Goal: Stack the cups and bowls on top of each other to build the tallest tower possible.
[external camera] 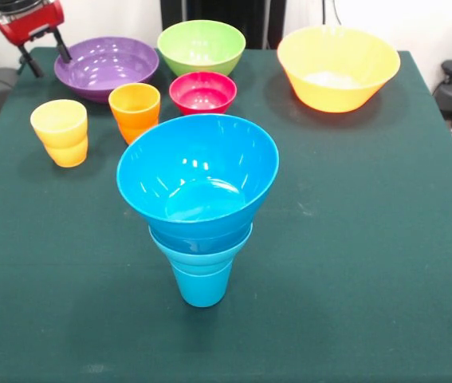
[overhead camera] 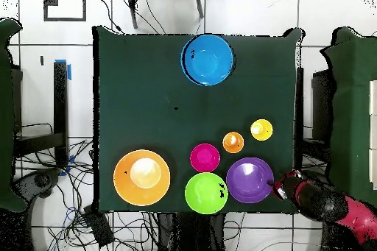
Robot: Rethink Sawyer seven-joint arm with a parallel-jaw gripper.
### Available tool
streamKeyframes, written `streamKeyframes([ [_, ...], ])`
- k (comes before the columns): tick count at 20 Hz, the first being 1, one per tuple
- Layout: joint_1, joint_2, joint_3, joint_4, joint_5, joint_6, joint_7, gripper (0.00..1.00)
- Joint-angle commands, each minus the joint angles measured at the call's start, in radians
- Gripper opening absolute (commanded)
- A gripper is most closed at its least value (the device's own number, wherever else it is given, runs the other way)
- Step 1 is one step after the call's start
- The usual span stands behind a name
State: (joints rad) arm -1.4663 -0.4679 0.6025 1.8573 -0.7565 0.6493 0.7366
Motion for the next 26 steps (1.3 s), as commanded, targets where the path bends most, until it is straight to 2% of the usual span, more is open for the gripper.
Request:
streamKeyframes([
  [1,0.058,0.017,-0.033,-0.024,-0.027,-0.021,0.055,1.00],
  [13,0.060,0.096,-0.066,-0.046,-0.065,-0.078,0.074,1.00],
  [26,0.103,0.062,-0.082,-0.100,-0.066,-0.043,0.064,1.00],
])
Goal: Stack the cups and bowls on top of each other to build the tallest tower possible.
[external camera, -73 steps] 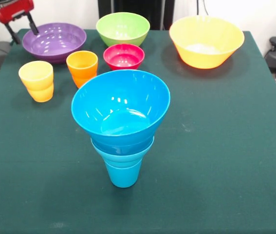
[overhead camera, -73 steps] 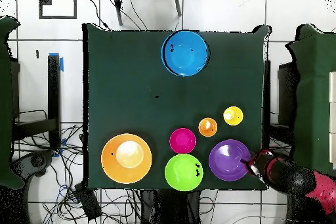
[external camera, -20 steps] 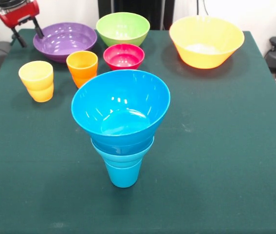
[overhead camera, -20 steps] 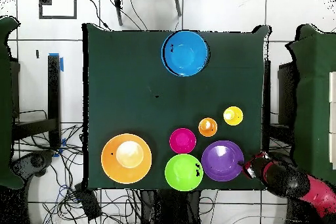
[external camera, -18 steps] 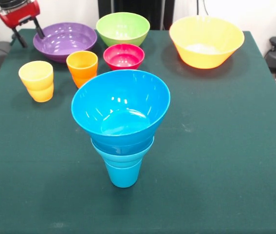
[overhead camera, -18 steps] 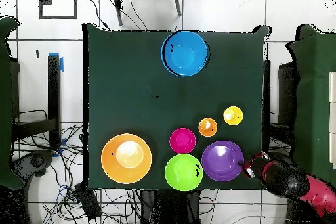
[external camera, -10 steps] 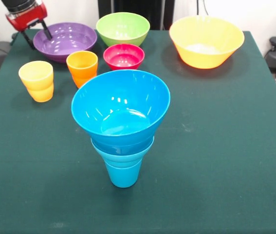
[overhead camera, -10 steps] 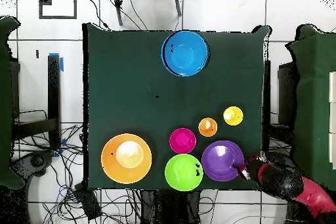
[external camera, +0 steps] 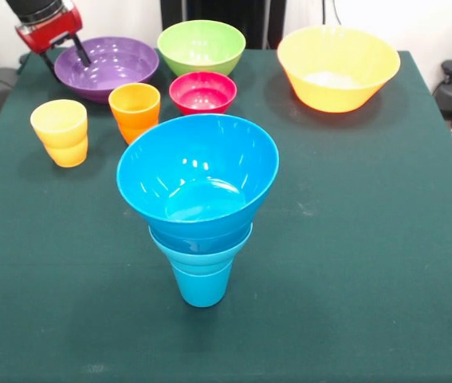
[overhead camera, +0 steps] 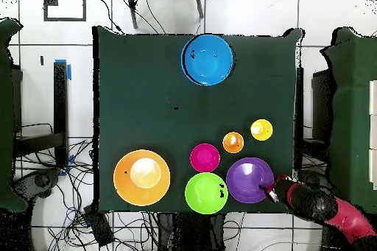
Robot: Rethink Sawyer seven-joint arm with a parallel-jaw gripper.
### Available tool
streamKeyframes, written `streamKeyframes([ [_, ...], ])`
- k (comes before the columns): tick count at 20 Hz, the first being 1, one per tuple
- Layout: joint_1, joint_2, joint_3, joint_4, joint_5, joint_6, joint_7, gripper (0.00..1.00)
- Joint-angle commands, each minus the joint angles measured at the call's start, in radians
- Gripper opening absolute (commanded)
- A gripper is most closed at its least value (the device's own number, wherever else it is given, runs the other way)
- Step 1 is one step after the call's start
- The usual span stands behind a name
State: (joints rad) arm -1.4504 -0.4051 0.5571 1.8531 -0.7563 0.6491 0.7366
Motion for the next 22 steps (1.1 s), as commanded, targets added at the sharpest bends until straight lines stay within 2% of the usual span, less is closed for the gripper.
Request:
streamKeyframes([
  [1,0.088,-0.002,-0.036,-0.101,-0.067,-0.043,0.060,1.00],
  [8,0.092,0.005,-0.031,-0.124,-0.051,-0.029,0.039,1.00],
  [22,0.167,0.010,-0.038,-0.183,-0.031,0.003,0.061,1.00],
])
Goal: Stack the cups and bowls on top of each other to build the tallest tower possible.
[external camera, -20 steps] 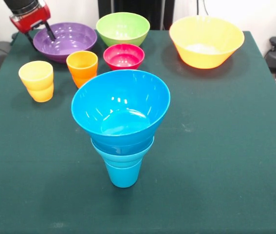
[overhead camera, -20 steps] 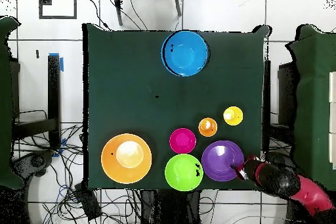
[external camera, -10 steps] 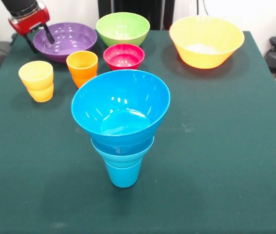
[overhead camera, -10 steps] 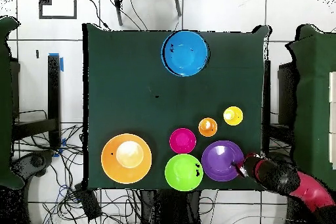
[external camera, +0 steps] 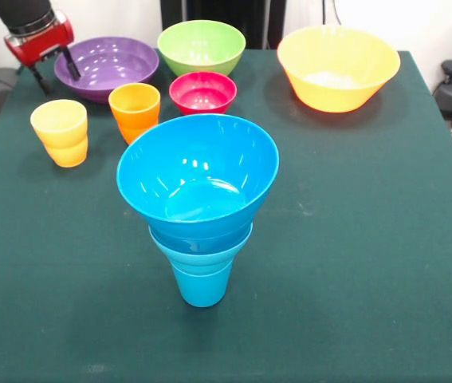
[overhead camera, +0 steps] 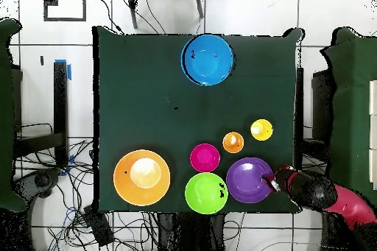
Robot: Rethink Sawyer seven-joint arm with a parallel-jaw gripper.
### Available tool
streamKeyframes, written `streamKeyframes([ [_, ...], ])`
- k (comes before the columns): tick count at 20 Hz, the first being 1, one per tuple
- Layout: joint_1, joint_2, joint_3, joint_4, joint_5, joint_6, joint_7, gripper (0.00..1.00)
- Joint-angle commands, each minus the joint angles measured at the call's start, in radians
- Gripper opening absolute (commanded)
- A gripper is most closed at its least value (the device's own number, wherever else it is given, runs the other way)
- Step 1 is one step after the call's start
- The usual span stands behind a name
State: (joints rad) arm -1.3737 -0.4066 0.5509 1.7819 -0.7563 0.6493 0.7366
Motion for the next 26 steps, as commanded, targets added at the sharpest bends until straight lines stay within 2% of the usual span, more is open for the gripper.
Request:
streamKeyframes([
  [1,0.089,0.010,-0.035,-0.111,-0.033,0.002,0.058,1.00],
  [5,0.101,0.001,-0.053,-0.115,-0.046,0.004,0.054,1.00],
  [6,0.104,0.000,-0.056,-0.116,-0.049,0.004,0.052,0.00],
  [12,0.096,-0.002,-0.069,-0.126,-0.048,0.031,0.034,0.00],
  [19,0.117,-0.027,-0.091,-0.131,-0.051,0.046,0.038,0.00],
  [26,0.131,-0.076,-0.067,-0.113,0.019,0.093,0.041,0.00],
])
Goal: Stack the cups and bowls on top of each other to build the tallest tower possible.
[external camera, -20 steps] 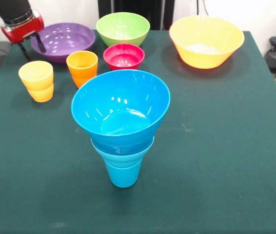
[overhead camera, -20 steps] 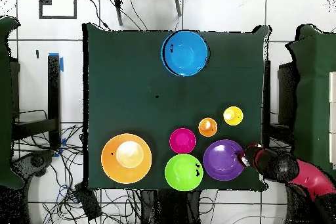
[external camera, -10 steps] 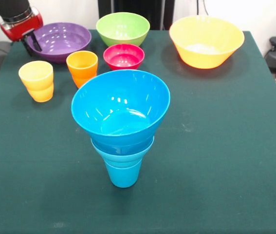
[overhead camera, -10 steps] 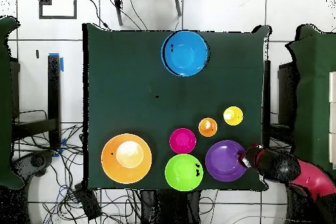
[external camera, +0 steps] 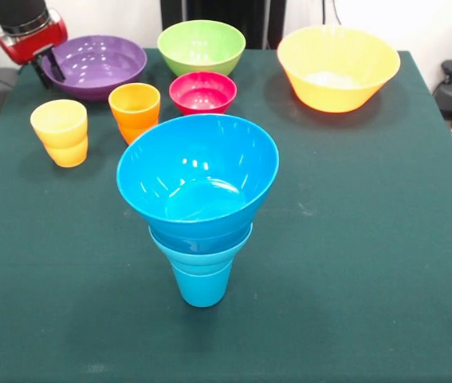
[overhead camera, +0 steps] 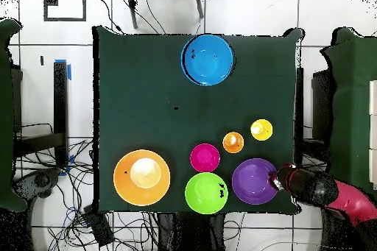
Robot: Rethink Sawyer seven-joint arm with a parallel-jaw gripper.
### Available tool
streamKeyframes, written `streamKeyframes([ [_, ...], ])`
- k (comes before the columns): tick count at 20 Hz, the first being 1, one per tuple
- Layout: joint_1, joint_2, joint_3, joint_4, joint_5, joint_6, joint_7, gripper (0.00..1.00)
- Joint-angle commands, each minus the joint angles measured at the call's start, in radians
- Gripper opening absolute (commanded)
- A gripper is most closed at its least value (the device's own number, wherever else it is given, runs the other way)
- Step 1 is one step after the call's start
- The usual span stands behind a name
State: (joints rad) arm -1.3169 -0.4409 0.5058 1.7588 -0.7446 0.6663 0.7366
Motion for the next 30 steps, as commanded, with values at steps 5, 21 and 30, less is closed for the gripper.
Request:
streamKeyframes([
  [5,0.098,-0.041,-0.001,-0.129,0.058,0.154,0.017,0.00],
  [21,0.138,0.055,0.076,-0.286,0.172,0.258,-0.051,0.00],
  [30,0.209,0.027,0.067,-0.388,0.235,0.447,-0.054,0.00],
])
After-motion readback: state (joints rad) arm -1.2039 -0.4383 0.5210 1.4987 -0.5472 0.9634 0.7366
